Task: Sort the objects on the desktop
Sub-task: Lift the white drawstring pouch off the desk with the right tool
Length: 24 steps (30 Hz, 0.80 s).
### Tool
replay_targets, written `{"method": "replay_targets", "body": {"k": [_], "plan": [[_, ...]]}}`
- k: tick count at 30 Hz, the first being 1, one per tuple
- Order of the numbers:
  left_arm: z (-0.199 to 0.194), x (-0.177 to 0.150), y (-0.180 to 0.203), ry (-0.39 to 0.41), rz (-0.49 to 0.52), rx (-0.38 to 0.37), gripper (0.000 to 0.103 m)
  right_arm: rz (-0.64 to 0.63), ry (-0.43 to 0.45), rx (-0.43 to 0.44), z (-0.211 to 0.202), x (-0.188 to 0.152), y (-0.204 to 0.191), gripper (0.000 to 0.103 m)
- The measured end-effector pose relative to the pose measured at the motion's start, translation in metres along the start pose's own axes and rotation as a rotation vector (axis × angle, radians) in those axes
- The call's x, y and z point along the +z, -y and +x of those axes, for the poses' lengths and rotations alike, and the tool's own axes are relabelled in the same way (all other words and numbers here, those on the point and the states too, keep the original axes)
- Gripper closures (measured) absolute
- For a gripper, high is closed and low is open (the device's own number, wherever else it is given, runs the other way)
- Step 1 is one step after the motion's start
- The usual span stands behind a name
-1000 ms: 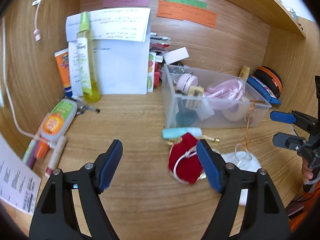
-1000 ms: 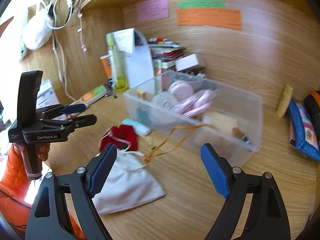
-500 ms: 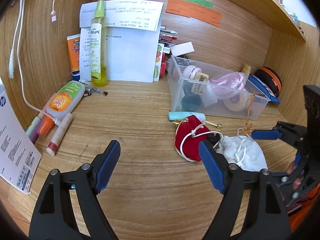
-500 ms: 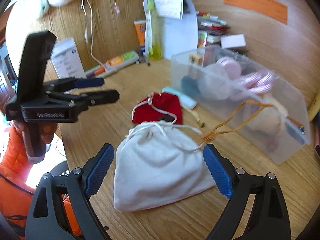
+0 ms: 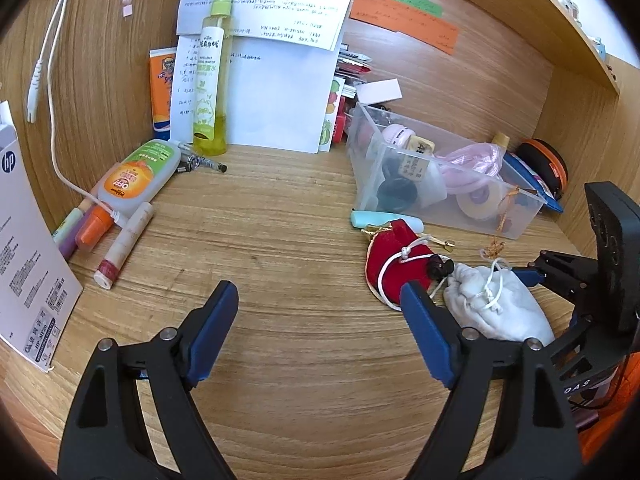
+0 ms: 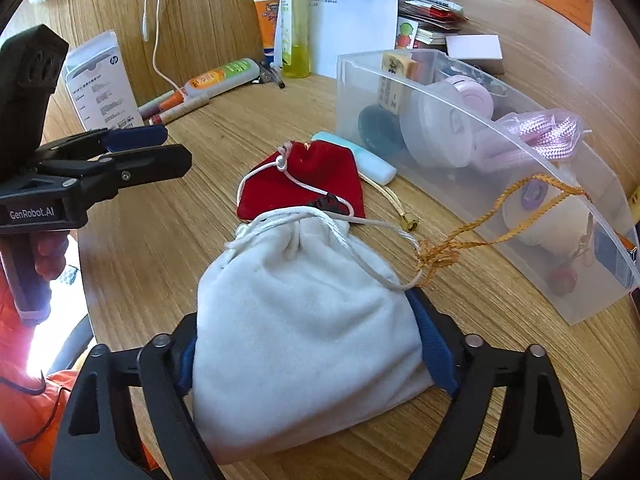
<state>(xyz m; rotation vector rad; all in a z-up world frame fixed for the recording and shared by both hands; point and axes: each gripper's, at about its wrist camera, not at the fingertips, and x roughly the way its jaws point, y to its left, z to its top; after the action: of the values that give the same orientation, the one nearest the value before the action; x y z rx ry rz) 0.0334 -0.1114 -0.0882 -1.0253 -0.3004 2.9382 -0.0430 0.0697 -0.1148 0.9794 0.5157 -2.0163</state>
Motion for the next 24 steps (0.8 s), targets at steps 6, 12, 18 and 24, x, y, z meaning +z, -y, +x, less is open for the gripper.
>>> {"method": "replay_targets", "body": {"k": [6,12,18,24], "plan": [[0.001,0.002,0.003,-0.003,0.007,0.002,0.020,0.039,0.025,0.032,-0.008,-0.001,0.009,0.032],[0.001,0.005,0.009,-0.002,0.023,0.010,0.020,0.068,0.092,0.056,-0.027,-0.003,0.013,0.033],[0.003,0.010,0.019,-0.001,0.045,0.011,0.019,0.088,0.190,0.072,-0.058,-0.003,0.020,0.033],[0.006,0.013,0.032,-0.007,0.076,0.001,0.019,0.100,0.280,0.077,-0.088,0.000,0.026,0.033]]}}
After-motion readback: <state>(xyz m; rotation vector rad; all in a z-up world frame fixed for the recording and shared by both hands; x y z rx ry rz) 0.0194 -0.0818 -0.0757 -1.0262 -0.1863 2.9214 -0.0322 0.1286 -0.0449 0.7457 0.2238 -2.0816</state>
